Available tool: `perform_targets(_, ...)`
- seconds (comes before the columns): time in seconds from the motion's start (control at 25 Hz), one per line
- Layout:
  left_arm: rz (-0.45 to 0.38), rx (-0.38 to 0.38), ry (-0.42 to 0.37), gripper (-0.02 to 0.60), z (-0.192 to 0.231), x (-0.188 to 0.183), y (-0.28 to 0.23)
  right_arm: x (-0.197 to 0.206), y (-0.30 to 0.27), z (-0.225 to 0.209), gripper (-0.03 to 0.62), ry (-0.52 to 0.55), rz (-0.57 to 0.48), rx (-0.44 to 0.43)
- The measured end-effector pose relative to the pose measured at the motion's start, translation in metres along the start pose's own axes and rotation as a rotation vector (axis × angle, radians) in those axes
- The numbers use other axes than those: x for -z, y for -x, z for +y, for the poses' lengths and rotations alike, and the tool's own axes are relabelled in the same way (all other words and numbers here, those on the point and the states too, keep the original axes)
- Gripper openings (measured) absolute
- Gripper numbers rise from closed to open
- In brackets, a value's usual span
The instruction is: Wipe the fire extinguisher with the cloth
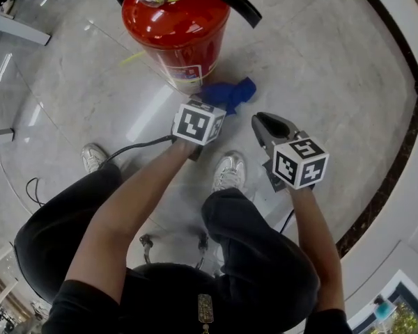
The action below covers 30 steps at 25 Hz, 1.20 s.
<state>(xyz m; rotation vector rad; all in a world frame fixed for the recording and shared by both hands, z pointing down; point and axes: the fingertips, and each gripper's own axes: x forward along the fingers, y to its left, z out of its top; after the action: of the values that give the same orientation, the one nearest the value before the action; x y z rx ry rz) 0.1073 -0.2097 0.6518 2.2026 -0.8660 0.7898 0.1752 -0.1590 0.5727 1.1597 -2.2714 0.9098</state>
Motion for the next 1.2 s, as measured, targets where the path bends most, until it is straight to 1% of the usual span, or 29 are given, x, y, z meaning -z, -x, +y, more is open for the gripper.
perform_targets(0.04,-0.006,0.023,-0.025,0.06,-0.007,-0.002,0.005,0.002,-0.002,0.002,0.062,0.021,0.011,-0.01)
perform_targets(0.12,-0.019,0.076,-0.08,0.06,-0.023,-0.007,0.016,0.004,-0.007,0.005,0.149,0.07,0.034,-0.026)
perform_targets(0.2,-0.025,0.132,-0.134,0.06,-0.04,-0.013,0.03,0.006,-0.01,0.005,0.24,0.127,0.05,-0.017)
perform_targets(0.28,-0.025,0.188,-0.183,0.06,-0.054,-0.019,0.044,0.008,-0.013,0.005,0.285,0.168,0.063,-0.006)
perform_targets(0.32,-0.029,0.214,-0.209,0.06,-0.059,-0.023,0.052,0.009,-0.015,0.009,0.311,0.178,0.069,-0.015)
perform_targets(0.44,-0.043,0.279,-0.306,0.06,-0.074,-0.036,0.079,0.008,-0.019,0.026,0.339,0.203,0.059,-0.064)
perform_targets(0.52,-0.047,0.305,-0.357,0.06,-0.083,-0.044,0.096,-0.003,-0.019,0.038,0.339,0.212,0.017,-0.081)
perform_targets(0.6,-0.068,0.31,-0.376,0.06,-0.089,-0.053,0.112,-0.02,-0.017,0.048,0.33,0.218,-0.028,-0.087)
perform_targets(0.64,-0.083,0.302,-0.379,0.061,-0.089,-0.06,0.119,-0.029,-0.015,0.052,0.275,0.23,-0.045,-0.089)
perform_targets(0.68,-0.098,0.289,-0.381,0.063,-0.088,-0.066,0.127,-0.038,-0.013,0.058,0.187,0.246,-0.061,-0.094)
perform_targets(0.72,-0.113,0.274,-0.383,0.065,-0.087,-0.072,0.134,-0.047,-0.01,0.063,0.127,0.262,-0.077,-0.099)
perform_targets(0.76,-0.127,0.26,-0.383,0.067,-0.086,-0.078,0.141,-0.056,-0.007,0.069,0.08,0.274,-0.092,-0.101)
perform_targets(0.84,-0.147,0.232,-0.39,0.078,-0.085,-0.087,0.155,-0.07,0.0,0.077,0.058,0.285,-0.119,-0.092)
perform_targets(0.96,-0.144,0.185,-0.429,0.099,-0.08,-0.093,0.175,-0.087,0.009,0.082,0.052,0.277,-0.145,-0.064)
perform_targets(1.08,-0.09,0.123,-0.499,0.11,-0.06,-0.094,0.194,-0.102,0.016,0.08,0.051,0.253,-0.17,-0.03)
perform_targets(1.2,-0.035,0.052,-0.542,0.109,-0.032,-0.104,0.215,-0.12,0.023,0.083,0.051,0.231,-0.213,-0.017)
